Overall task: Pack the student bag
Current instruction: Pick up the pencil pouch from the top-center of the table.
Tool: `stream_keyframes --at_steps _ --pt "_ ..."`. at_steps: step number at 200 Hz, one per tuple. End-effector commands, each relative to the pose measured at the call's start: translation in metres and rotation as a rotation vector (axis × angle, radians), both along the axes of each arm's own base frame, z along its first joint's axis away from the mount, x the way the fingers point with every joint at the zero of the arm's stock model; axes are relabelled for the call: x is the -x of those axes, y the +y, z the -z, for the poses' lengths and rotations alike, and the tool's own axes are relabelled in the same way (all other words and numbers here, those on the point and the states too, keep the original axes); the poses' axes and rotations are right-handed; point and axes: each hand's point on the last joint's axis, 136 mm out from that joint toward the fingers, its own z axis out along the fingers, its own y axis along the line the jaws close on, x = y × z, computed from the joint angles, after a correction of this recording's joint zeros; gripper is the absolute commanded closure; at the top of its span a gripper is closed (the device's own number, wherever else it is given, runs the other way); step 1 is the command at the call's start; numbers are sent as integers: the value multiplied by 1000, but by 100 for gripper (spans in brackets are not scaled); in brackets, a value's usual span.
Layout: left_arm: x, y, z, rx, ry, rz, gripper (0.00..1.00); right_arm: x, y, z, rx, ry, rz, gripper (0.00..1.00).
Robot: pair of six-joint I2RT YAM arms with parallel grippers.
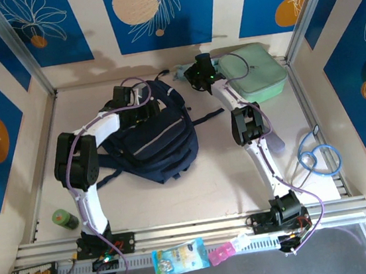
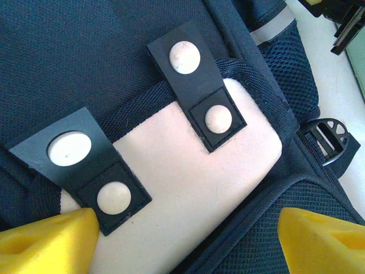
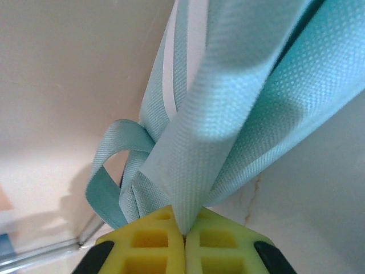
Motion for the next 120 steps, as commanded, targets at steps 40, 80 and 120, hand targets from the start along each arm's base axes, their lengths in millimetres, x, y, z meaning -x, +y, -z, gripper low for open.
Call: stream_keyframes --at_steps 40,80,120 --pt "29 15 37 -90 150 10 17 18 -4 -31 53 4 -77 100" --pt "31 22 27 -137 130 13 19 60 4 -59 122 -23 -231 100" --pt "32 16 -37 -88 18 46 18 122 -12 -65 270 3 -378 100"
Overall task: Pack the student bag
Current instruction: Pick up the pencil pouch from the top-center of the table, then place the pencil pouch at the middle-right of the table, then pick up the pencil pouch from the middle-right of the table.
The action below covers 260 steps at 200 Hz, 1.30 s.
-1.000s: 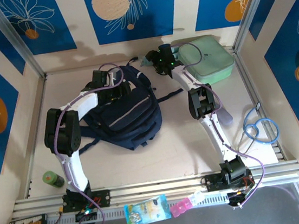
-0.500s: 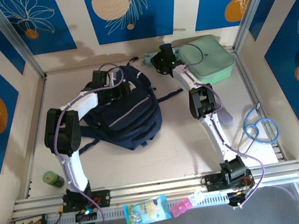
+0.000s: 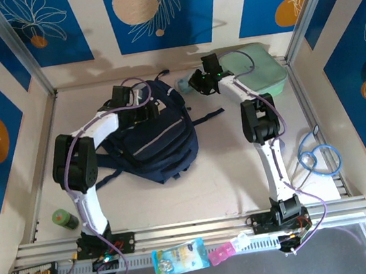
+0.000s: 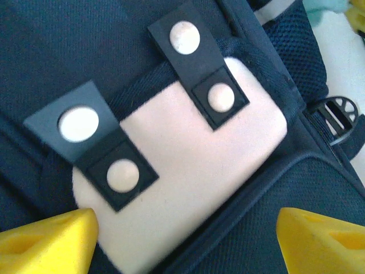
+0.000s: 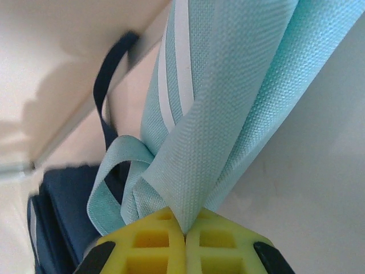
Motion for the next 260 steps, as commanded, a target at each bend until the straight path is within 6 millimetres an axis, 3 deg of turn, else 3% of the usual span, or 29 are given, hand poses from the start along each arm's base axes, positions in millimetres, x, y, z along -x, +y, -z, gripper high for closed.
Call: stream_keyframes --at_steps 1,26,64,105,140,147,158,175,203,226,260 --pt "18 9 -31 -25 4 10 18 34 -5 -39 89 -76 -144 100" --pt "26 10 -58 -20 -40 20 16 77 -29 -43 213 -57 -227 100" --pt "43 12 -70 -7 -33 20 16 143 -57 -40 349 36 -364 100" --pt "63 6 -71 -28 -24 53 14 214 -58 -47 273 114 -477 100" --pt "69 0 -73 -47 -26 76 13 258 -63 -23 229 230 -455 100" --pt "70 -1 -75 -48 -30 80 13 262 -70 -18 246 250 -430 95" --pt "71 -2 -78 -48 -36 86 14 265 -81 -16 300 271 -385 72" --pt "72 -2 -83 -48 -45 87 14 262 -91 -25 352 259 -342 46" --pt "76 0 -89 -60 -60 89 14 250 -109 -38 417 222 -209 18" --pt "80 1 -91 -72 -70 89 13 236 -125 -30 437 238 -53 11" --pt "85 2 -89 -88 -65 100 11 223 -126 -5 388 297 32 9"
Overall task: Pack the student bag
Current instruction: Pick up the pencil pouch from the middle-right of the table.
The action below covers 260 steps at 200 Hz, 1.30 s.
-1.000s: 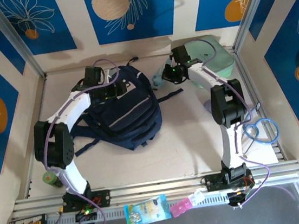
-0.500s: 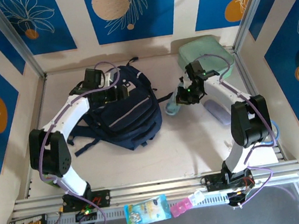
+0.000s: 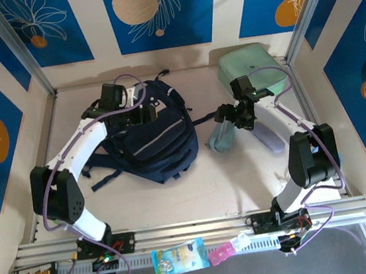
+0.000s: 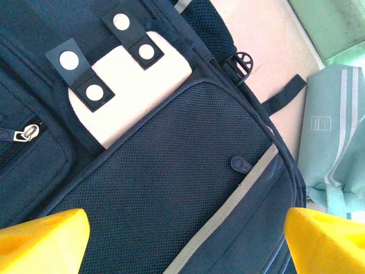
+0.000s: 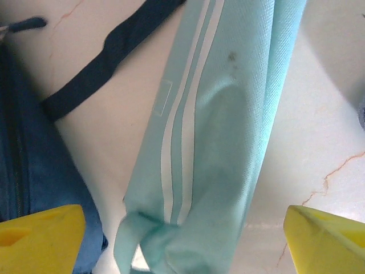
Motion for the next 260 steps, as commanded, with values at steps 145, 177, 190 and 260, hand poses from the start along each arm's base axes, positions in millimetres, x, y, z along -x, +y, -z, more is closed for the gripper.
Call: stream_keyframes --at_steps 145,177,190,260 --pt "57 -43 22 -303 -68 379 3 -42 3 54 -293 -3 83 81" --pt "69 -56 39 -421 -83 536 13 -42 0 34 -284 -82 61 91" --pt "70 -56 45 -442 -78 579 16 -40 3 23 -326 -112 44 91" --pt "69 -60 80 -525 10 706 38 -35 4 -22 -432 -202 43 90"
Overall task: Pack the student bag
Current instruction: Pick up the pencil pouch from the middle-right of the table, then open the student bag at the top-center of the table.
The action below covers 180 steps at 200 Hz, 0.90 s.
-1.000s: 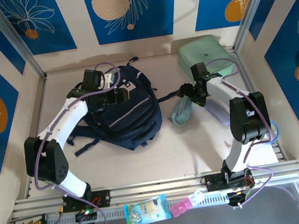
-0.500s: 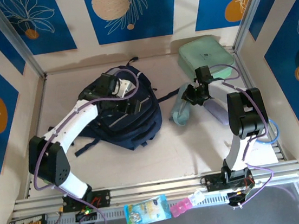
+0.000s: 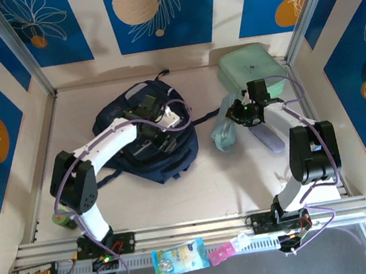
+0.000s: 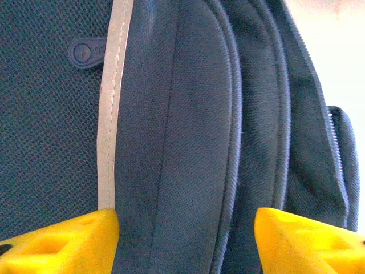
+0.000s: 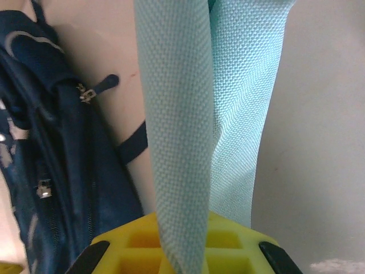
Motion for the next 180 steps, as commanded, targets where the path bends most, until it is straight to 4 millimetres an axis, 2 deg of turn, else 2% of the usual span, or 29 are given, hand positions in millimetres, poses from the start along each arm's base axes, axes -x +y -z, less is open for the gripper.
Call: stream_keyframes --at_steps 1,15,24,45,70,102,129,149,180 --pt "1 1 5 -55 16 51 38 2 4 -24 -63 -56 -11 90" --pt "1 3 12 -83 39 53 34 2 2 -31 -78 -70 -4 90" --pt "0 7 16 -118 50 50 37 2 1 -36 -86 -79 2 90" --pt "-9 14 20 -180 53 25 53 3 0 -47 -113 -107 10 90" --pt "-18 5 6 -137 23 3 70 4 0 -60 -142 -145 8 90" --pt "-22 -12 -32 4 -49 8 82 9 -5 -72 -128 -169 28 91" --pt "-30 -14 -65 85 -137 -25 100 11 -6 -86 -126 -207 34 91" --pt "-40 -12 -94 151 -225 -82 100 13 0 -95 -149 -233 16 91" --pt "-53 -11 -159 297 -384 -195 100 21 11 -100 -167 -226 2 91"
